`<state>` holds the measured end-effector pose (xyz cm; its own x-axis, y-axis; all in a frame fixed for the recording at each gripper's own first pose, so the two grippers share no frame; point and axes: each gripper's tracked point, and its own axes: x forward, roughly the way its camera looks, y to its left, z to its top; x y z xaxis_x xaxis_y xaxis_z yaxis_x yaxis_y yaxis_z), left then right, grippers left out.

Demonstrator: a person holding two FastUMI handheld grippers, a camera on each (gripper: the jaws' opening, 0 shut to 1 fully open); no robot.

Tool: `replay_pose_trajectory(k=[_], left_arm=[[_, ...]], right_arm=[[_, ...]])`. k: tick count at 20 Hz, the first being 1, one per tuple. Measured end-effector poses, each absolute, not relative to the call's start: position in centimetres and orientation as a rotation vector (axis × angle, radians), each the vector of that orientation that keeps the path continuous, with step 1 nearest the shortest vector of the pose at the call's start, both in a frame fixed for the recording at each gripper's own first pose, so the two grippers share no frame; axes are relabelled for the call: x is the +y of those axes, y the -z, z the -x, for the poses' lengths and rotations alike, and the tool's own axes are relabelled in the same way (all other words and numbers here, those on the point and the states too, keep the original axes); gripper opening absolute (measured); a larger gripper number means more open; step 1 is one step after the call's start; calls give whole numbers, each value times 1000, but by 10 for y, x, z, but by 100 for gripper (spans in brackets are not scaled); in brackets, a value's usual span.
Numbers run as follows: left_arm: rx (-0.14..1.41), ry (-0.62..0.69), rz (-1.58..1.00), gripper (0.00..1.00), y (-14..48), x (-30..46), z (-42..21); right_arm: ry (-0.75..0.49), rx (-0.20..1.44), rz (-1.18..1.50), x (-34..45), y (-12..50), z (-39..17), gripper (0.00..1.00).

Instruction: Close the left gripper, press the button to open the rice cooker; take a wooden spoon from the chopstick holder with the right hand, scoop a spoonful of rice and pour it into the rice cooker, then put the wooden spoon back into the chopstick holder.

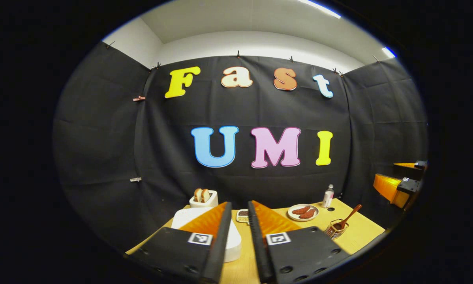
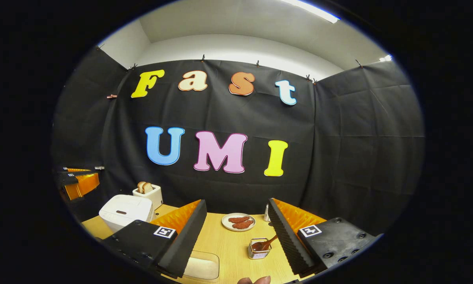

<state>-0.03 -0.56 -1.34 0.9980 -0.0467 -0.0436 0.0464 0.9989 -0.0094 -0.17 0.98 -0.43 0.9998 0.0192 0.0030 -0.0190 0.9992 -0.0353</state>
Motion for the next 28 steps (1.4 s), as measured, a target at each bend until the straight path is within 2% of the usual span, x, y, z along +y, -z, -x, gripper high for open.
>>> replay_pose_trajectory(k=[2, 3, 6, 10, 19, 22, 28], left_arm=[[46, 78, 35, 10, 16, -2, -2], [45, 79, 43, 7, 19, 4, -6], [83, 121, 77, 6, 32, 21, -19], [212, 132, 80, 6, 68, 71, -55], [574, 257, 198, 6, 169, 110, -126], [672, 257, 234, 7, 199, 113, -138], [744, 221, 212, 6, 228, 121, -154]], right_arm=[[-21, -1, 44, 11, 5, 2, 97], [-22, 0, 47, 13, 6, 1, 98], [-23, -2, 54, 14, 5, 1, 97], [-12, 3, 65, 10, 9, 0, 98], [68, 38, 101, -19, 21, 2, 98], [101, 49, 99, -27, 26, 4, 98], [131, 70, 96, -32, 37, 7, 98]])
